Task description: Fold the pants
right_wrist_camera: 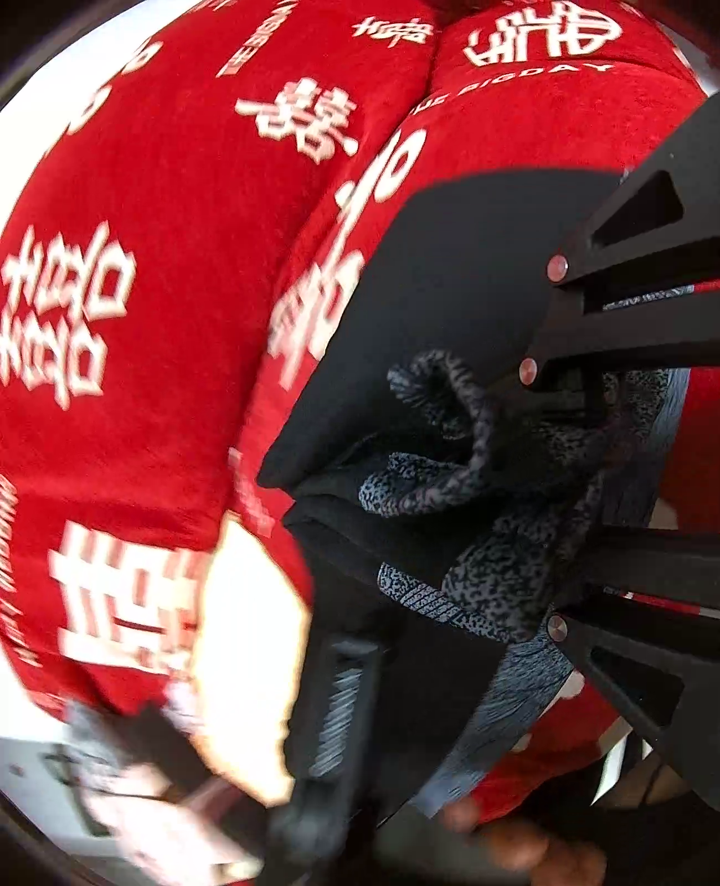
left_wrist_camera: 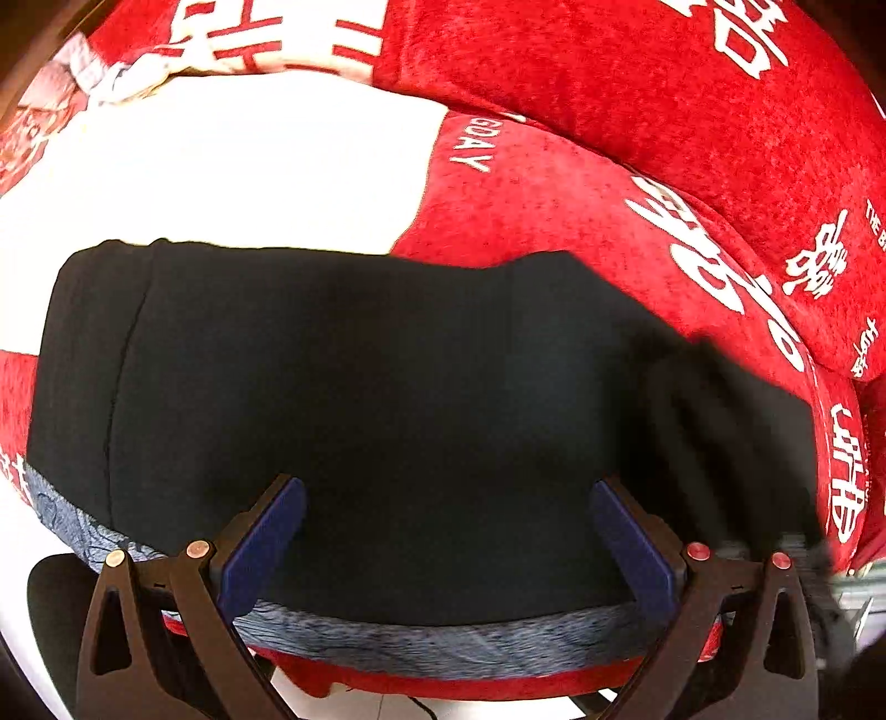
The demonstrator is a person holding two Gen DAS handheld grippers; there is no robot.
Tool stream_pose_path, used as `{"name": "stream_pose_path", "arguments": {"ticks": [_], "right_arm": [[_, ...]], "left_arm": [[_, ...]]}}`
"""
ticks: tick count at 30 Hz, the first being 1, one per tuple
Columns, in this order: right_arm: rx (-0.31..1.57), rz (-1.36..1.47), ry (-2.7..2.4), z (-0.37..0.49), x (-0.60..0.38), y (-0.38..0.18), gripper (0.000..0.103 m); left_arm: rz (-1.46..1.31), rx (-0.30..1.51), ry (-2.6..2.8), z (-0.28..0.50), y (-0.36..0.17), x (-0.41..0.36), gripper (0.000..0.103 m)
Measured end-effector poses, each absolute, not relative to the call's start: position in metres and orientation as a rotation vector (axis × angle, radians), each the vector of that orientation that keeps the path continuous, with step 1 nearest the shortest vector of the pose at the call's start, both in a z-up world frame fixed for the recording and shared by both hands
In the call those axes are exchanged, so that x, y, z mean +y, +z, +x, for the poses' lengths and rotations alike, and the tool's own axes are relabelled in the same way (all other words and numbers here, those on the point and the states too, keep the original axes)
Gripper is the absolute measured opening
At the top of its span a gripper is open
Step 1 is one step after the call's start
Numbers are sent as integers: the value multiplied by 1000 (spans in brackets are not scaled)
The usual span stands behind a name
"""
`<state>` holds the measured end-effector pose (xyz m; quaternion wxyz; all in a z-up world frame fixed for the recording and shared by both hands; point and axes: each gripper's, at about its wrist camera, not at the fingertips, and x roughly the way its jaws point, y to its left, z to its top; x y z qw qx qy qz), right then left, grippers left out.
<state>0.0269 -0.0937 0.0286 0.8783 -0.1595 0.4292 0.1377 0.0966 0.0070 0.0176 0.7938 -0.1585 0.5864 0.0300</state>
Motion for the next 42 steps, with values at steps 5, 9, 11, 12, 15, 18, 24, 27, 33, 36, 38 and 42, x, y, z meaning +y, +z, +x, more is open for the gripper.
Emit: {"name": "stream_pose_path", "arguments": {"ticks": [5,9,11,12,15,18,24,27,33,36,38,42], "right_arm": [[906,-442,268,23,-78,6,25],[944,-445,296,23,-75,14,76],[923,-397,319,16,-82,31,78],[919,-376,332,12,-85,40,78],[893,-251,422,-6,-112,74,81],[863,-94,438,-16,-164,96,84],[1024,102,359,7,-251,48,84],[1114,178,379,11,-262,12,84],[1078,37,452,4,-257,35,85],[1000,16,426,21,-267,58,85],[974,13,401,46,-271,67,85],[991,38,448,97,-254,66,85]], "left_arm": [[-338,1261,60,96,12,8,103],[-341,1253,41,99,15,4,103],[-346,1248,36,99,19,5,103],[-345,1244,37,98,20,5,103],[-351,1226,32,96,32,6,103],[-338,1204,-5,93,48,-10,103],[-209,1209,-243,91,60,-106,103],[-99,1294,-262,91,28,-141,103],[-46,1325,-194,99,3,-140,103],[-65,1322,-191,101,1,-138,103],[-49,1317,-179,101,1,-139,103],[-49,1312,-175,102,0,-139,103]]}}
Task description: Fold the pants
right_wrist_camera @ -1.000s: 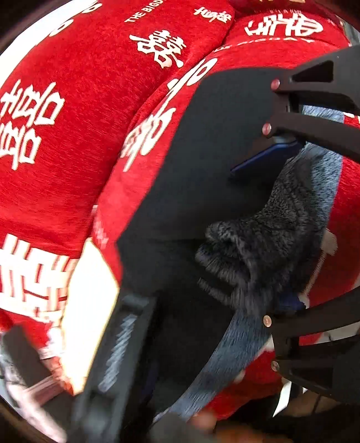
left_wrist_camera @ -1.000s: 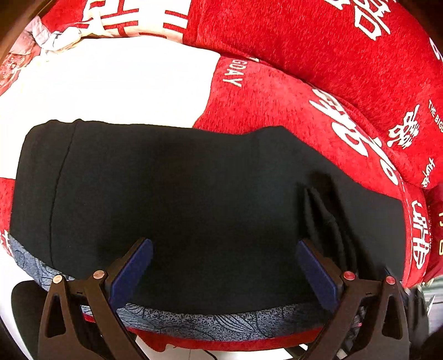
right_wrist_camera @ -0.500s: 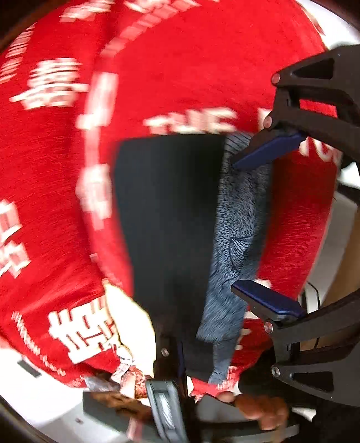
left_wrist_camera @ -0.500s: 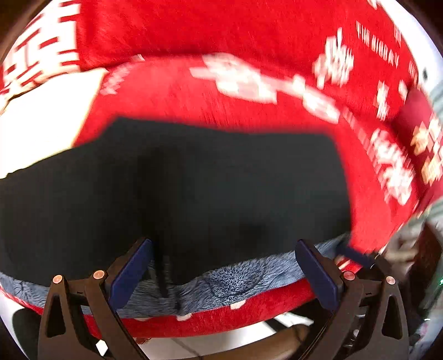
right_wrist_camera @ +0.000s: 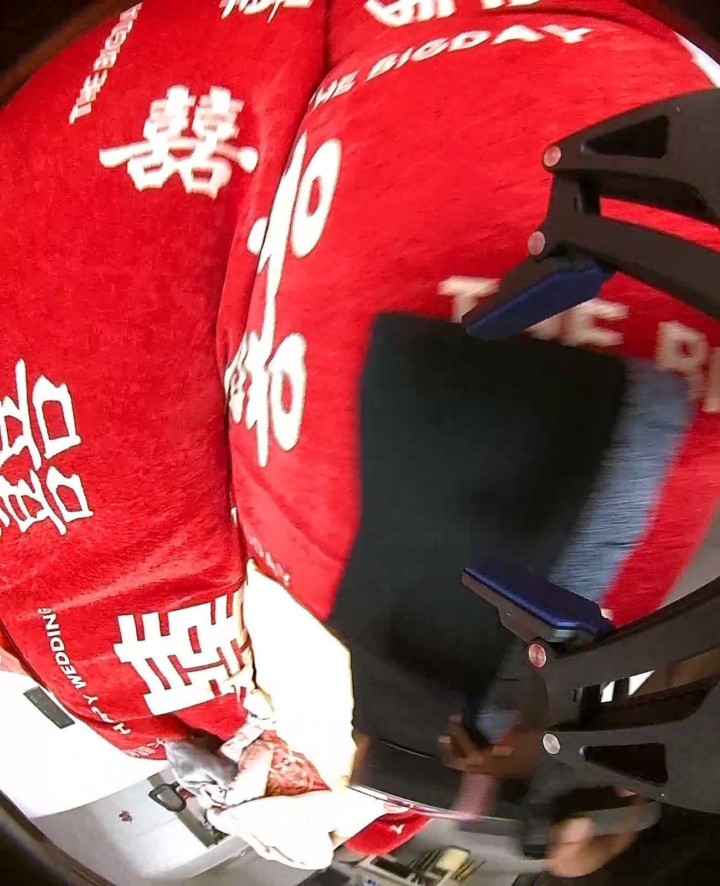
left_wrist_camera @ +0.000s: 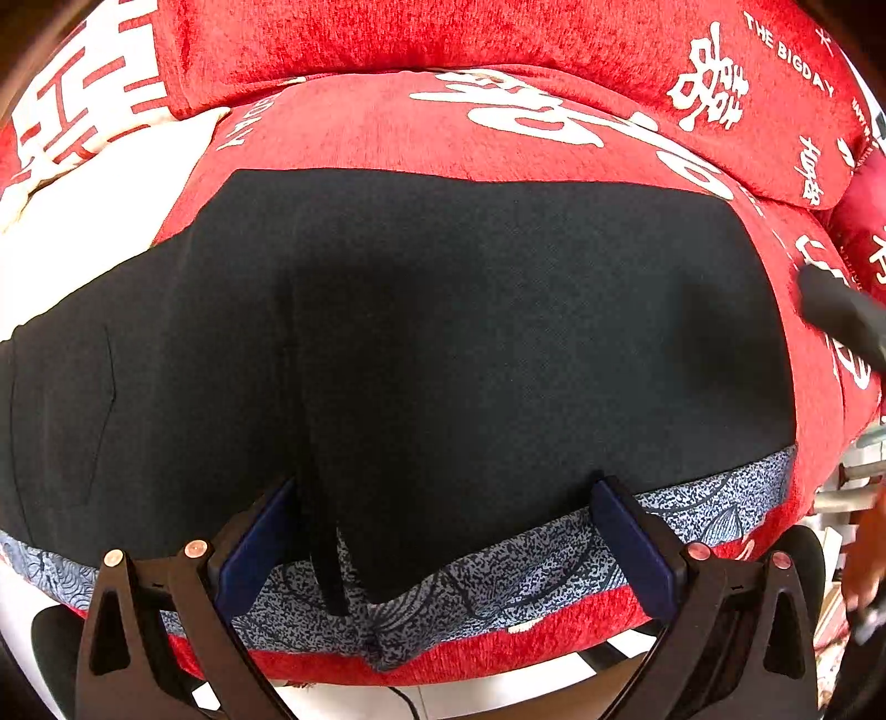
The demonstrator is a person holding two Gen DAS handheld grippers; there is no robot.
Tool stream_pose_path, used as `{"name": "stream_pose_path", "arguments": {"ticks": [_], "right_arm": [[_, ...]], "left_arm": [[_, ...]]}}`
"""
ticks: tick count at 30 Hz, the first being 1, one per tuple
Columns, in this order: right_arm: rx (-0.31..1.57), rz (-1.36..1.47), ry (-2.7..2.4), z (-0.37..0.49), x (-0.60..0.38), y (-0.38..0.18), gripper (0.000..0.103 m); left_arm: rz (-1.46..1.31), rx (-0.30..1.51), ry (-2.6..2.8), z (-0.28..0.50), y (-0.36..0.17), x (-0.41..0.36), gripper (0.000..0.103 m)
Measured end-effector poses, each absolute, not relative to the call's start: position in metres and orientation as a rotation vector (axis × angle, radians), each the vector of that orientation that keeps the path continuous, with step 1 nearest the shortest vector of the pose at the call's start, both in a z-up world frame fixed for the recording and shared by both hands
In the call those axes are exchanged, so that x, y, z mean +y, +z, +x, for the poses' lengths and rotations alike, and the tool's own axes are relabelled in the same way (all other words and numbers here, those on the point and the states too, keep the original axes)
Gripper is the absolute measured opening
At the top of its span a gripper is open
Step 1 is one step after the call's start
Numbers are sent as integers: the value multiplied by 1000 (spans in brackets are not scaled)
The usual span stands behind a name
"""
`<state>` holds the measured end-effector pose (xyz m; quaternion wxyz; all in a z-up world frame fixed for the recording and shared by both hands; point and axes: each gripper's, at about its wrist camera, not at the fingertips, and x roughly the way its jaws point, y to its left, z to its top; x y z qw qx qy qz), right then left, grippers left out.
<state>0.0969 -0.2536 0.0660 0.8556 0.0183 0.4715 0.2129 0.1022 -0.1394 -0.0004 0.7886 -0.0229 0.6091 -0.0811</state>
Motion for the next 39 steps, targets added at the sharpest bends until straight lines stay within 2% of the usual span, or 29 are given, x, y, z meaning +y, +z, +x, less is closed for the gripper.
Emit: {"name": "stream_pose_path", "arguments": {"ticks": [5,7,15,19,22,25,29,33,34,37,39], "right_arm": [[1162,-70,437,145,-222,15,87],[1140,-83,453,143,-216,16,100],[1010,-189,234,75,-221,48,100],[1061,-189,164,47,-224,27,100],[1109,-134,133,38,-231,14,100],[1073,-116,103,32,-233,32,100],[985,-109,119,42,-225,53,100],[1096,-171,151,58,-213,28,100],[1125,-214,112,60,-214,19,103],[1151,-72,22,56,-236,27,103],[1105,-47,23,53,-235,40,103]], "left_arm": [[-51,1301,-172,98,1,-136,103],[-47,1302,-179,98,1,-135,103],[-44,1220,-150,88,26,-119,103],[-45,1280,-124,94,4,-111,103],[-62,1273,-127,91,11,-104,103],[-49,1208,-97,86,24,-97,103],[-46,1266,-85,97,4,-93,103],[-57,1250,-84,94,11,-79,103],[-63,1240,-91,92,15,-73,103],[-116,1212,-92,84,22,-50,103],[-169,1184,-75,81,26,-33,103]]}}
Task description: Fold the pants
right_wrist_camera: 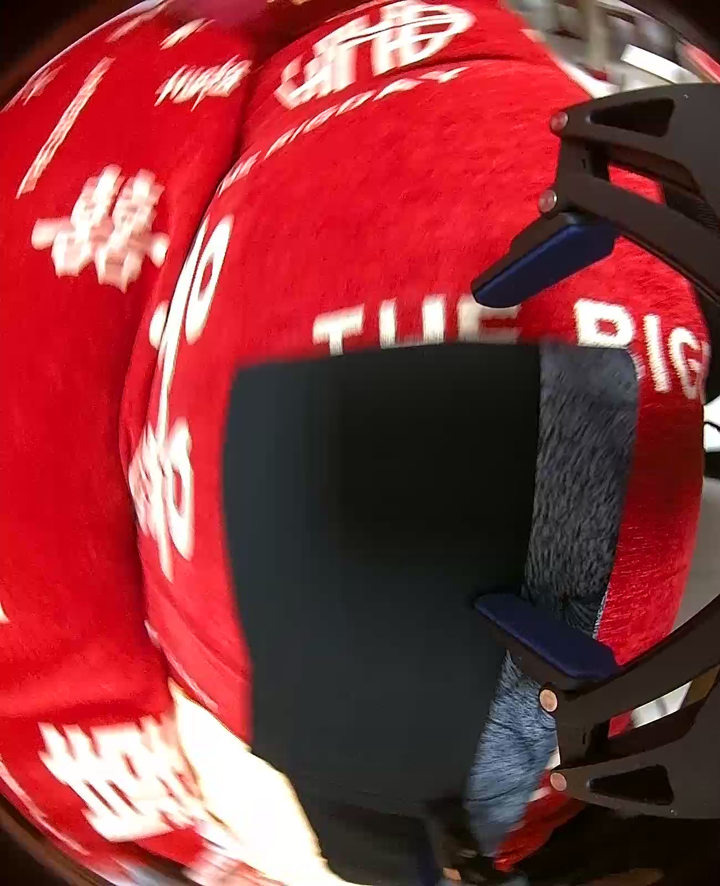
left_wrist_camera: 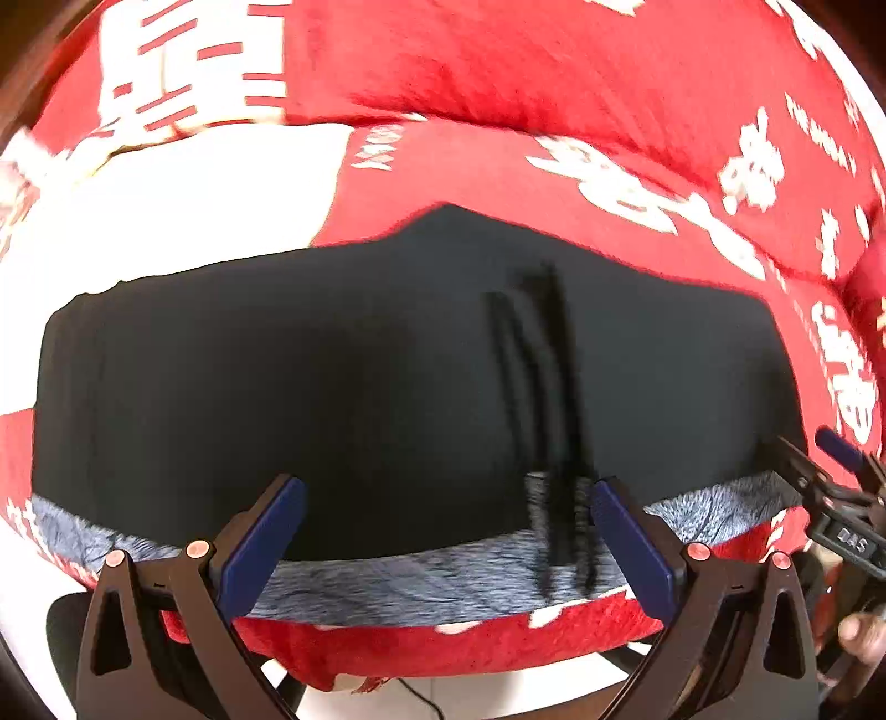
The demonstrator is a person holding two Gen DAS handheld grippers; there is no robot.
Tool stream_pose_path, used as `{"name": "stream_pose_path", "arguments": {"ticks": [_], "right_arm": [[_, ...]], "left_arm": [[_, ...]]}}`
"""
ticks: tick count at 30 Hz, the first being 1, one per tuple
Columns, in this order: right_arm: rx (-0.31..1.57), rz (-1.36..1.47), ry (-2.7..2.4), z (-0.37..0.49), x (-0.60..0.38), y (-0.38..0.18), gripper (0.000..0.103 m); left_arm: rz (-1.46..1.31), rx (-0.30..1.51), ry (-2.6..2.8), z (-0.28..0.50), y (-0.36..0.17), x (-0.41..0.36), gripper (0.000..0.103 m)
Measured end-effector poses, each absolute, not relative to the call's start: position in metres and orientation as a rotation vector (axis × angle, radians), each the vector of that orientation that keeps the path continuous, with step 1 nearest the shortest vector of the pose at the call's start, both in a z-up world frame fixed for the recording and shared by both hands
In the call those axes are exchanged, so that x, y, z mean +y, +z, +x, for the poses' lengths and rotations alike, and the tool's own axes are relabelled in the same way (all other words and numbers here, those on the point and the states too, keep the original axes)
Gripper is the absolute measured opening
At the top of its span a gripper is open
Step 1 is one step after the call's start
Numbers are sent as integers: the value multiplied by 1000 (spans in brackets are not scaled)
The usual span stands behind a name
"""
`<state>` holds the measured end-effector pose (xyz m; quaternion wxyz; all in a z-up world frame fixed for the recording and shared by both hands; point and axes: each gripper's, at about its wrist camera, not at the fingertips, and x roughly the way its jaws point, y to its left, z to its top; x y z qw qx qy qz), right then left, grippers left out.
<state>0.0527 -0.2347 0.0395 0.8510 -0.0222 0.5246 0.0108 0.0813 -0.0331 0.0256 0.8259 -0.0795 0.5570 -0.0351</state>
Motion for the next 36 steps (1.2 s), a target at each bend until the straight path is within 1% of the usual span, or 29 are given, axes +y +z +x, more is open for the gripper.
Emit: {"name": "stream_pose_path", "arguments": {"ticks": [3,6,9,11,14,16,18,19,21,22,23,27,31,36], "right_arm": [[1095,-95,76,55,-211,44,103],[1099,-169,150,62,-171,37,103],[1125,-185,242,69,-144,22,103],[1140,-226,219,80,-132,13,103],[1118,-181,261,91,-118,31,103],[1084,-212,298,96,-100,41,103],[1088,-301,351,104,-71,37,103],[1109,-328,373,107,-60,32,103],[1213,-411,424,117,-35,5,103],[1223,-476,399,118,-25,-3,103],[1170,-500,409,117,-14,3,103],[1113,-480,527,125,18,18,103],[1129,-502,697,144,67,11,103],[1190,-560,976,150,138,-17,103]], "left_arm": [[-219,1193,-81,85,20,-19,103],[-183,1221,21,88,7,-4,103],[-136,1265,114,91,-12,12,103],[-161,1247,113,86,-7,22,103],[-148,1192,149,74,3,38,103],[-160,1224,171,75,-13,50,103],[-253,1224,127,74,-23,63,103],[-255,1226,125,73,-20,65,103],[-245,1218,127,70,-13,68,103],[-247,1194,126,66,-7,72,103],[-252,1176,128,62,-3,78,103],[-290,1207,168,53,-11,109,103],[-320,1216,168,44,-18,131,103],[-307,1215,148,39,-14,148,103]]}}
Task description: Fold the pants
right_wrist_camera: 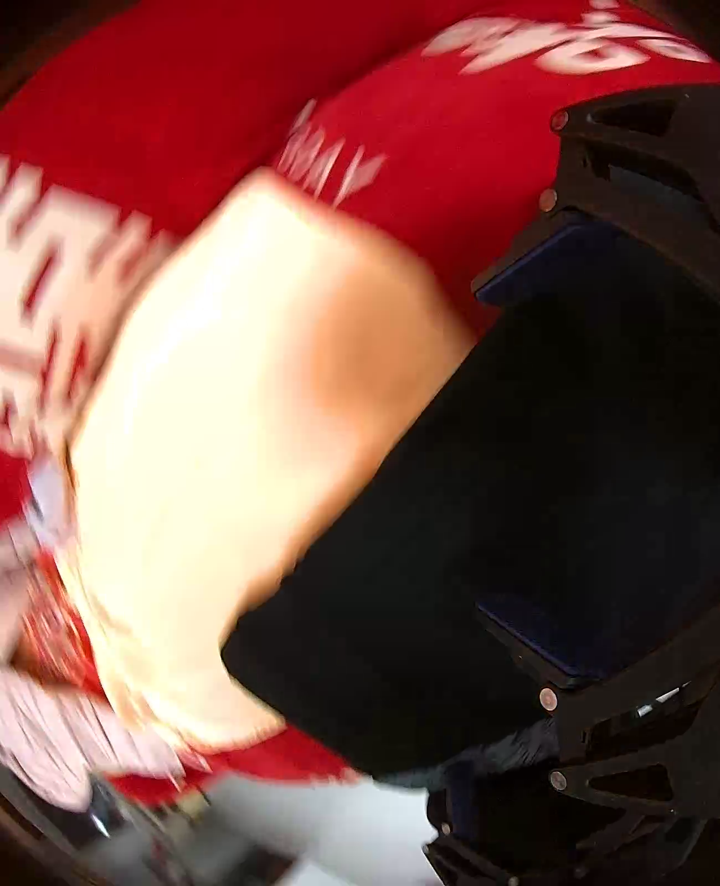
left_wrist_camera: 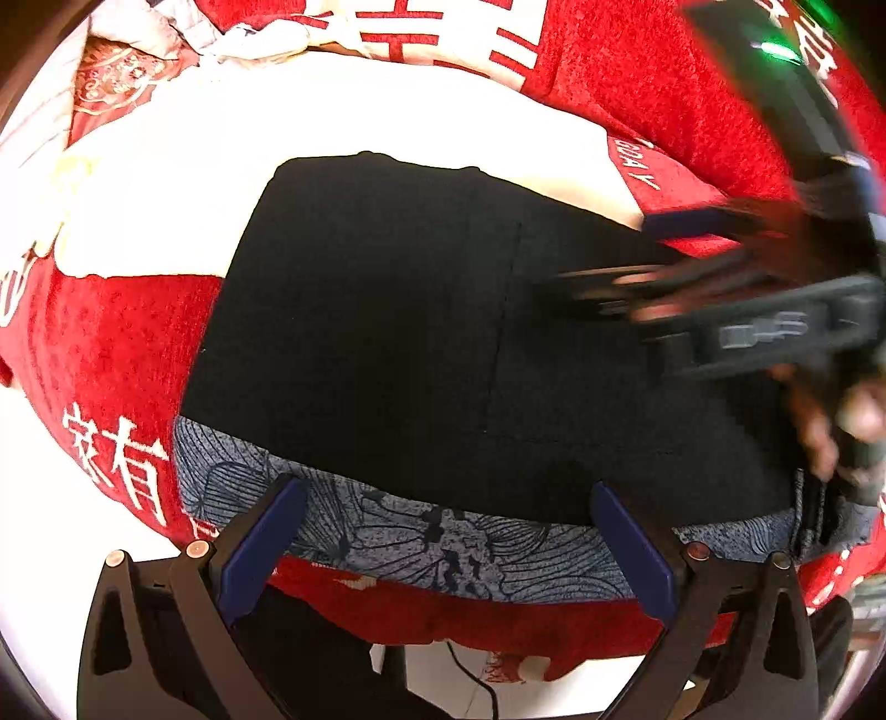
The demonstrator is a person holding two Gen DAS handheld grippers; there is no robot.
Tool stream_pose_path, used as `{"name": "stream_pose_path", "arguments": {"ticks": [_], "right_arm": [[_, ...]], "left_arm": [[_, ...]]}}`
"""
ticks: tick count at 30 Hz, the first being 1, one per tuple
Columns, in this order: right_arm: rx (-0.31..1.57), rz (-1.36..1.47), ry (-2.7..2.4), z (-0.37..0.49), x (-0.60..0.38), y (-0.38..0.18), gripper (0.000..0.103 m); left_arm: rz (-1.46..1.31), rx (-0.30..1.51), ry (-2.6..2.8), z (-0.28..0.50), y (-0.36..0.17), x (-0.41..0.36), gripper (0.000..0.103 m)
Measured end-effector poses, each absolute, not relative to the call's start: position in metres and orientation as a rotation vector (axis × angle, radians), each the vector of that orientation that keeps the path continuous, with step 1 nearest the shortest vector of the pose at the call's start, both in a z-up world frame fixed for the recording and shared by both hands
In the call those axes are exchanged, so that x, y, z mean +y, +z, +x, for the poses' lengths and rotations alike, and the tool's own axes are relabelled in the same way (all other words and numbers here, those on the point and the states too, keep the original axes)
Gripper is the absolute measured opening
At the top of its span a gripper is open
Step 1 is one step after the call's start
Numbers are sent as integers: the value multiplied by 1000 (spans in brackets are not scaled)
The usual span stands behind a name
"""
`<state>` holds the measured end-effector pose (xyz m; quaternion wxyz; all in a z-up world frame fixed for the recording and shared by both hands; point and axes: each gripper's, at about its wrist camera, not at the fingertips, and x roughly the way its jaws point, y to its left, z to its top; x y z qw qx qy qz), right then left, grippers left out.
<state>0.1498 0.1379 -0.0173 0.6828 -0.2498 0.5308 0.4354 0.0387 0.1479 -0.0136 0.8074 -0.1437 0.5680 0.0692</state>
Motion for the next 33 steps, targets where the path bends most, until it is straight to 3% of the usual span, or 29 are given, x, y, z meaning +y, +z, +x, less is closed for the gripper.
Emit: {"name": "stream_pose_path", "arguments": {"ticks": [4,6,8,10,11,20,31,33], "right_arm": [[1223,-634,1143,147,171,-37,100],[1244,-640,1216,148,176,-34,84],[1218,-684,1244,143,175,-22,47],[1173,-736,1257,138,170,-11,26],[1151,-753,1264,133,167,-7,24],[952,-793,1305,98,148,32,17],[861,-767,1314,83,123,60,17],[880,-773,1280,88,129,53,17]], "left_arm": [[-350,1201,81,35,-6,168,103],[-321,1181,89,24,2,185,103],[-299,1167,90,20,6,200,103],[-317,1147,87,23,8,220,103],[-330,1138,85,24,9,229,103],[-383,1090,-152,54,1,289,103],[-392,1075,-504,73,-8,259,103],[-311,1094,-465,70,-6,245,67]]}}
